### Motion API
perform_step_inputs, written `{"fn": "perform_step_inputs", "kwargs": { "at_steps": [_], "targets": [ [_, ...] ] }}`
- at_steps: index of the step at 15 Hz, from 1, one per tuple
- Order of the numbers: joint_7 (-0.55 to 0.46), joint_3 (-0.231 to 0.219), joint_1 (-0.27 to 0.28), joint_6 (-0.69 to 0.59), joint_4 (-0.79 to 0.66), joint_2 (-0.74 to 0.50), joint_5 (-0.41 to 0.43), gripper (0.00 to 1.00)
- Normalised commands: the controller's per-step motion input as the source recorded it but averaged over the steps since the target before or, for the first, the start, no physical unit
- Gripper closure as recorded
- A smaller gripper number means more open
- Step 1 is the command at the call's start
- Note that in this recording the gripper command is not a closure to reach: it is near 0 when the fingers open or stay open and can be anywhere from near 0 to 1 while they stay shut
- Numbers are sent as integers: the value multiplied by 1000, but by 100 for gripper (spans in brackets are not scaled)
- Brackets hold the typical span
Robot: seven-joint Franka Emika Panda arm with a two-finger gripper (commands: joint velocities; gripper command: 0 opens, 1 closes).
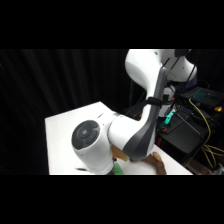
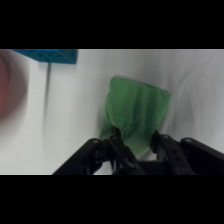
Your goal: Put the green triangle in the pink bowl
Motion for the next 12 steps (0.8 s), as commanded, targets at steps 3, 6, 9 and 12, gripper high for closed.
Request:
{"fn": "perform_step_inputs", "kwargs": {
  "at_steps": [3,6,9,12],
  "targets": [
    [89,-12,101,-28,-96,-127,-18,100],
    [120,-33,114,-32,-286,-340,-63,100],
    [95,-72,41,-37,-390,-481,-91,100],
    [72,-79,-40,10,-453,-524,-95,100]
  ]
}}
